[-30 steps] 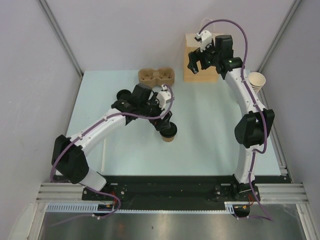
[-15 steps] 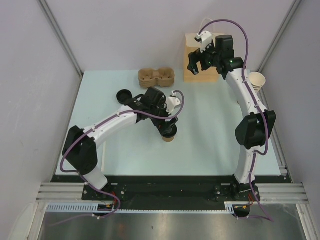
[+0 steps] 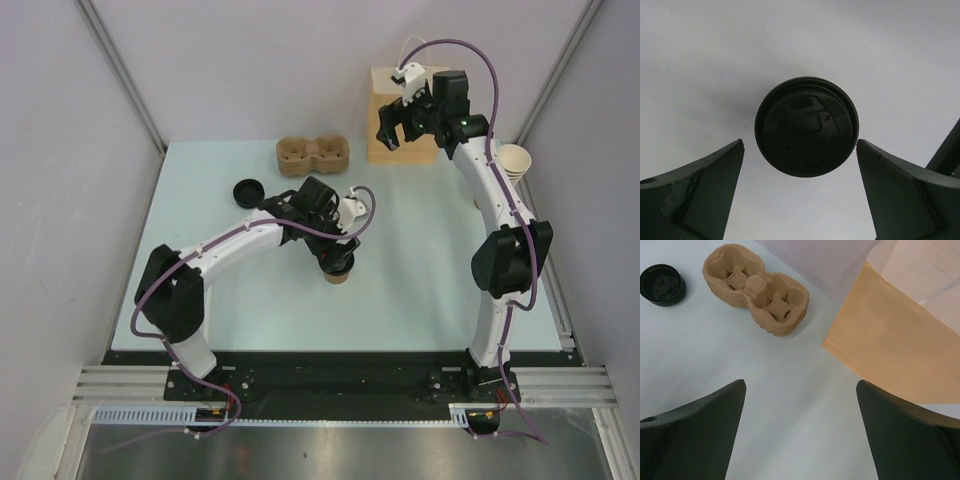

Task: Pack the takeout coffee

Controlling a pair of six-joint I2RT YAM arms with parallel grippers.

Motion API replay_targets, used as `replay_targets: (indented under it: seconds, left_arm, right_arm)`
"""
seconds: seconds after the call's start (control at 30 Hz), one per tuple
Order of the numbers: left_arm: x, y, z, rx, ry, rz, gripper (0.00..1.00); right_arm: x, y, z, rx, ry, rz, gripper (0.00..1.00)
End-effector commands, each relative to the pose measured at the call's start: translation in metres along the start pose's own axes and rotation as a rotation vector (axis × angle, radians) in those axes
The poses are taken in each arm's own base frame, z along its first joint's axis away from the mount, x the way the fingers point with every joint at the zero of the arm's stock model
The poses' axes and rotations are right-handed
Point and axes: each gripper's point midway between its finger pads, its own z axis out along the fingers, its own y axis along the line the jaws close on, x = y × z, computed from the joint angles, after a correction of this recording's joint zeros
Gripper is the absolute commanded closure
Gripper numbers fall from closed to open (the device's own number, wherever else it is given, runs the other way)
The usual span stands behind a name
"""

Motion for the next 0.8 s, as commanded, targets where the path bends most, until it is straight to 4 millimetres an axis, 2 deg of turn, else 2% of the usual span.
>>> replay_targets:
  seconds: [0.0, 0.77]
  left_arm:
    - [-0.016, 0.003, -0.002, -0.008, -0.033, 0.045, 0.01]
    - [-0.007, 0.002, 0.016, 0.021, 0.002, 0.046, 0.04]
  right_arm:
    - [-0.027, -0.001, -0.02, 0.012, -0.064, -0.017, 0.02]
    - [-0.023, -0.003, -0.02, 0.006, -0.056, -0.008, 0.02]
